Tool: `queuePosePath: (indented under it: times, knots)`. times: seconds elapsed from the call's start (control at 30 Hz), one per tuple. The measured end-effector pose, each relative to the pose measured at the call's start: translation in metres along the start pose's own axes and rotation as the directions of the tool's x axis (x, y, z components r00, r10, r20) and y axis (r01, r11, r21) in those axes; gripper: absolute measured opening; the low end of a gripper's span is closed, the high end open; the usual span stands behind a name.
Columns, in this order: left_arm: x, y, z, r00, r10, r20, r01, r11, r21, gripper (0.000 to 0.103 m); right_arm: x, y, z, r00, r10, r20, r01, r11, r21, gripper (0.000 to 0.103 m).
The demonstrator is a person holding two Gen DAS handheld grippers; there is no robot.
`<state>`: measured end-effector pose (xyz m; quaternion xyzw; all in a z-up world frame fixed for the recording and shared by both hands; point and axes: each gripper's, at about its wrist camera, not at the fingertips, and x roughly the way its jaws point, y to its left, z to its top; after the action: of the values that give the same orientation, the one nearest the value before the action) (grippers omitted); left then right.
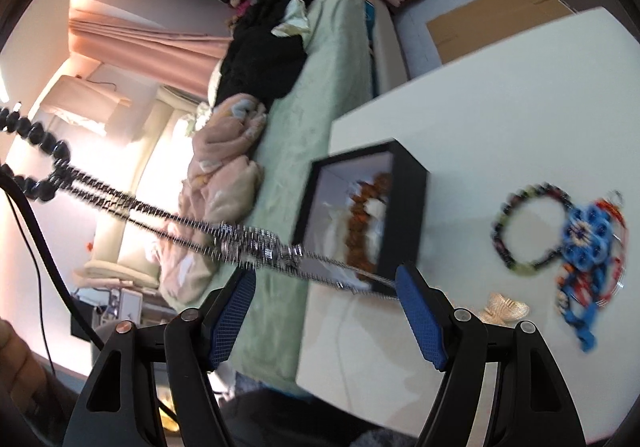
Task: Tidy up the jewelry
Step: 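Carry the silver chain over the black box and lower it in with the left tool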
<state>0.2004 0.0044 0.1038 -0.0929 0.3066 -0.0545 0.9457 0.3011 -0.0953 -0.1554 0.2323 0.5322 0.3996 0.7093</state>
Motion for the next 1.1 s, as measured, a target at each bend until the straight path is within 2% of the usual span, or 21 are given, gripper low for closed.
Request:
queuePosePath:
  times: [0.03,0.07,0.1,0.13,0.23,0.27,0.47,0.63,0.9,1.0,1.07,1.1]
  knots:
    - [-0.003,0.001,0.001,1.0,0.007,0.006,-0.007,1.0,0.002,0.009,0.002,0.003,0.001,1.0,0.006,0.017,-0.006,1.0,-0.01,0.052]
    - [-0.007,0.004,0.003,1.0,0.019,0.015,-0.019,1.0,0.002,0.009,0.003,0.007,0.002,1.0,0.013,0.024,-0.013,1.0,-0.022,0.027]
    - [-0.009,0.008,0.004,0.999,0.028,0.023,-0.028,1.0,0.001,0.009,0.005,0.009,0.002,1.0,0.019,0.021,-0.019,0.999,-0.03,0.015]
    - [-0.013,0.011,0.006,0.999,0.037,0.031,-0.037,0.999,0.0,0.009,0.008,0.012,0.003,1.0,0.024,0.01,-0.023,0.999,-0.036,0.009]
    - [-0.02,0.027,0.009,0.997,0.066,0.044,-0.065,0.998,-0.02,0.007,0.013,0.015,0.001,1.0,0.017,0.013,-0.016,0.999,-0.048,0.008]
    - [-0.021,0.031,0.009,0.996,0.075,0.049,-0.074,0.997,-0.025,0.0,0.014,0.017,0.001,1.0,0.014,0.016,-0.014,0.998,-0.054,0.008]
    - [-0.029,0.051,0.012,0.99,0.111,0.082,-0.107,0.993,-0.05,0.0,0.022,0.009,0.002,1.0,-0.019,0.01,0.019,1.0,-0.016,0.008]
    - [-0.009,0.062,0.001,0.994,0.103,0.026,-0.101,0.992,-0.071,0.0,0.023,0.01,0.007,1.0,-0.02,0.024,0.02,1.0,-0.02,0.008]
    - [0.025,0.086,-0.029,0.994,0.091,-0.061,-0.1,0.983,-0.157,0.0,-0.006,0.022,0.019,0.985,0.068,0.156,-0.06,0.997,-0.053,0.008]
    - [0.041,0.094,-0.043,0.991,0.073,-0.114,-0.094,0.976,-0.197,0.0,-0.007,0.026,0.023,0.984,0.07,0.164,-0.061,0.996,-0.059,0.008]
    - [0.054,0.098,-0.055,0.987,0.053,-0.154,-0.086,0.972,-0.219,0.003,-0.002,0.026,0.026,0.99,0.056,0.127,-0.05,0.998,-0.05,0.014]
    - [0.059,0.098,-0.06,0.985,0.046,-0.169,-0.084,0.971,-0.226,0.01,0.001,0.025,0.027,0.994,0.048,0.101,-0.044,0.998,-0.044,0.036]
